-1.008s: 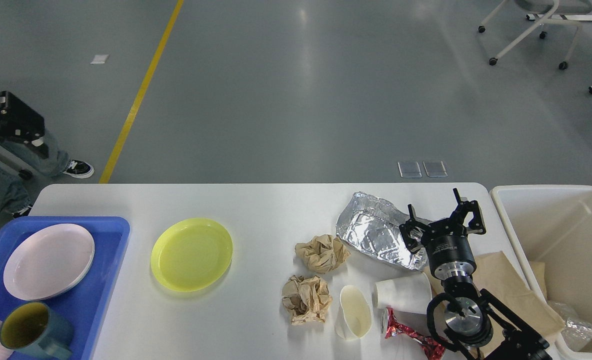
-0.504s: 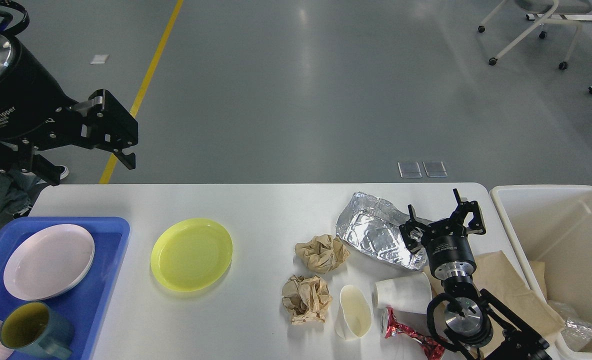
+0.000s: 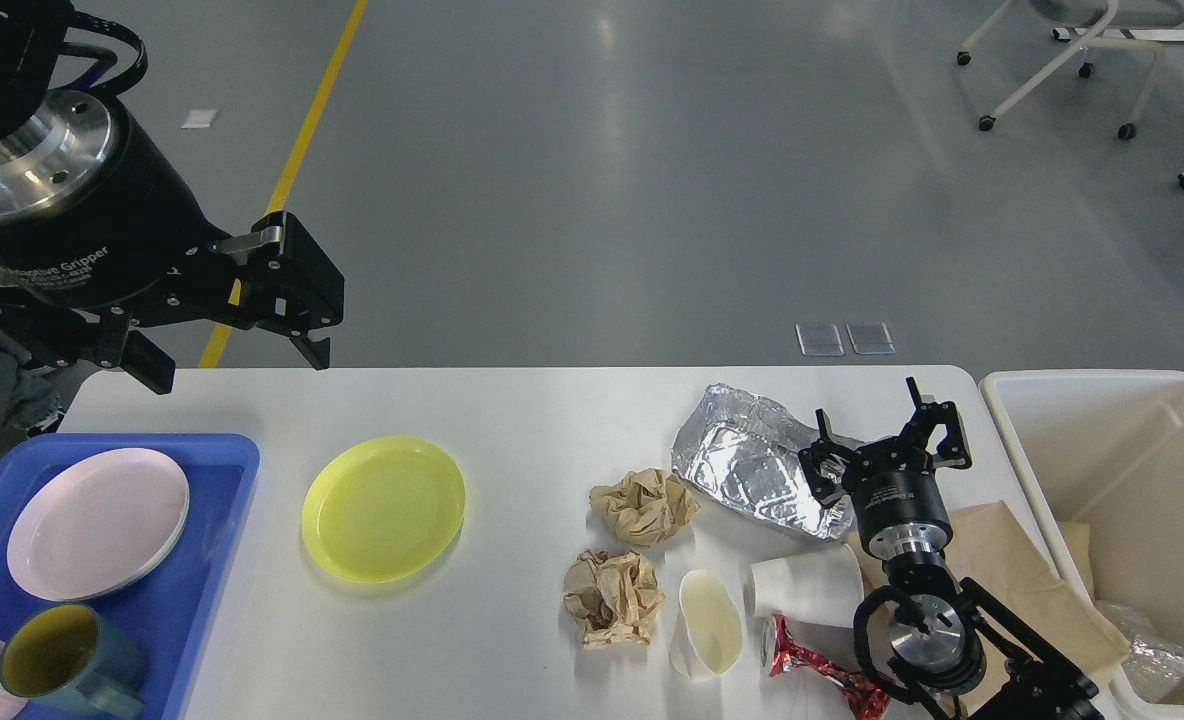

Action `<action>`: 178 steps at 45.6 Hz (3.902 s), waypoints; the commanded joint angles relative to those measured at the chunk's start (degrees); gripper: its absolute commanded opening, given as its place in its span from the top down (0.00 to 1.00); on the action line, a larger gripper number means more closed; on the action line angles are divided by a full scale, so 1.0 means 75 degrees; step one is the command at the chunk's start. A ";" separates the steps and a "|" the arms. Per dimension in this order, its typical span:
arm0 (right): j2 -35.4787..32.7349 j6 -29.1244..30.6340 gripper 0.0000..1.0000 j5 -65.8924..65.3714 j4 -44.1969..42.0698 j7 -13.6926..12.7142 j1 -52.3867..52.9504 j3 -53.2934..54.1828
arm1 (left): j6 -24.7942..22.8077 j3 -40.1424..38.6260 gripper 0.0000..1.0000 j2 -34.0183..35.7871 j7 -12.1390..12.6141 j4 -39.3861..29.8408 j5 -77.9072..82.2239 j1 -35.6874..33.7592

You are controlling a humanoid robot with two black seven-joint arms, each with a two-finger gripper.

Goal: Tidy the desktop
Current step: 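Move the left gripper down toward the yellow plastic plate, then grasp the edge of the yellow plate with the left gripper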

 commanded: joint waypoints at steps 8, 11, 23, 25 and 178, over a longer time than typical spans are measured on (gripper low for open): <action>0.0000 0.0000 0.00 0.0000 0.0012 0.0001 0.0000 0.0000 | 0.0160 -0.0130 0.04 0.0014 -0.0029 0.0709 -0.0099 0.1814; 0.0000 0.0000 0.00 0.0000 0.0012 0.0001 0.0000 0.0000 | 0.0652 -0.0353 0.06 -0.0022 0.0018 0.0897 -0.0192 0.2483; 0.0000 0.0000 0.00 0.0000 0.0012 0.0001 0.0000 0.0000 | 0.2164 -0.0400 0.08 -0.0103 0.0170 0.1377 -0.2160 0.4873; 0.0000 0.0000 0.00 0.0000 0.0012 0.0001 0.0000 0.0000 | 0.2515 -0.0389 0.09 -0.0174 0.0334 0.1483 -0.2523 0.5248; 0.0000 0.0000 0.00 0.0000 0.0000 0.0001 0.0000 0.0000 | 0.6419 -0.3963 1.00 0.1174 0.1752 0.5315 -0.3193 1.1532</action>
